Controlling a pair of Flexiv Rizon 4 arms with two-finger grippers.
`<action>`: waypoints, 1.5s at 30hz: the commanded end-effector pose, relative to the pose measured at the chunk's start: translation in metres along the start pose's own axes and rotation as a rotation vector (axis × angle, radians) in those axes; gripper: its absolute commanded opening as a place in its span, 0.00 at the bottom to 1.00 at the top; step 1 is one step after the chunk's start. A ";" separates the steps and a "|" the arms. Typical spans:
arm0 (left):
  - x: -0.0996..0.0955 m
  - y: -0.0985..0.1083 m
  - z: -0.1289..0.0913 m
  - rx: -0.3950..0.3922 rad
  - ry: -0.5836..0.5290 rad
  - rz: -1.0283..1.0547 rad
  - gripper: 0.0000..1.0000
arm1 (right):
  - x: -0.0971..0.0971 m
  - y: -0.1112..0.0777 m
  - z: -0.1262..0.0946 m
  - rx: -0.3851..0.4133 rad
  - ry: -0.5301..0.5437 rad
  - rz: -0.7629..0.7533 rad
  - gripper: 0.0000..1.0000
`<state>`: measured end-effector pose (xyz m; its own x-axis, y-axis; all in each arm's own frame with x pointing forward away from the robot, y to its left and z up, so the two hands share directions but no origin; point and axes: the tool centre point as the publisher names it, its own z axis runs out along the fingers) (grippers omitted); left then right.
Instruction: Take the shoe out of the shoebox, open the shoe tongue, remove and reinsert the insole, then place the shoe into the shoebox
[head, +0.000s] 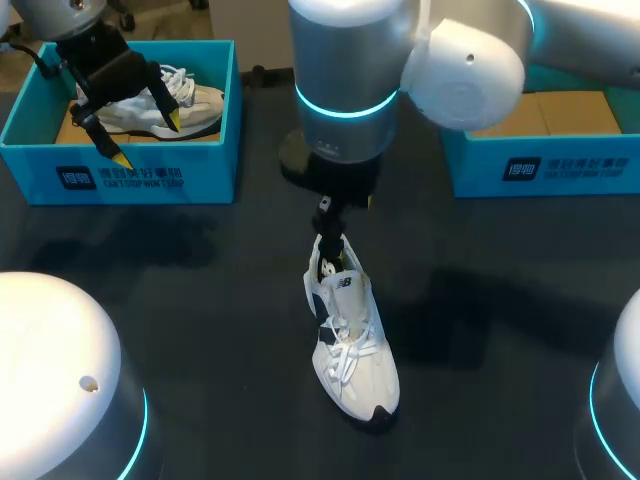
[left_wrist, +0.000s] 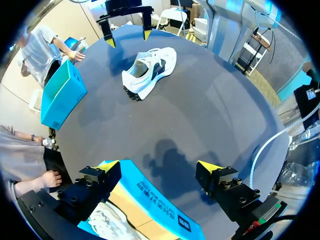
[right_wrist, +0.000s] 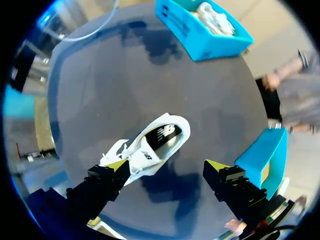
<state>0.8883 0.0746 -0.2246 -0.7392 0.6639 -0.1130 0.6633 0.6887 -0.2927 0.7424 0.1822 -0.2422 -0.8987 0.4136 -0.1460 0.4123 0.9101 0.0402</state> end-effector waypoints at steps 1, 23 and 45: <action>0.000 0.000 0.000 -0.001 0.002 0.001 1.00 | -0.005 0.003 0.009 -0.060 -0.012 -0.245 1.00; 0.000 0.000 0.000 -0.001 0.002 0.001 1.00 | -0.026 0.044 0.048 -0.072 -0.054 -0.433 1.00; 0.000 0.000 0.000 -0.001 0.002 0.001 1.00 | -0.035 0.059 0.117 -0.084 0.047 -0.581 1.00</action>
<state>0.8883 0.0745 -0.2246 -0.7392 0.6640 -0.1131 0.6634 0.6887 -0.2927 0.8095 0.2188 -0.3358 -0.9793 -0.1511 -0.1344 -0.1562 0.9873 0.0281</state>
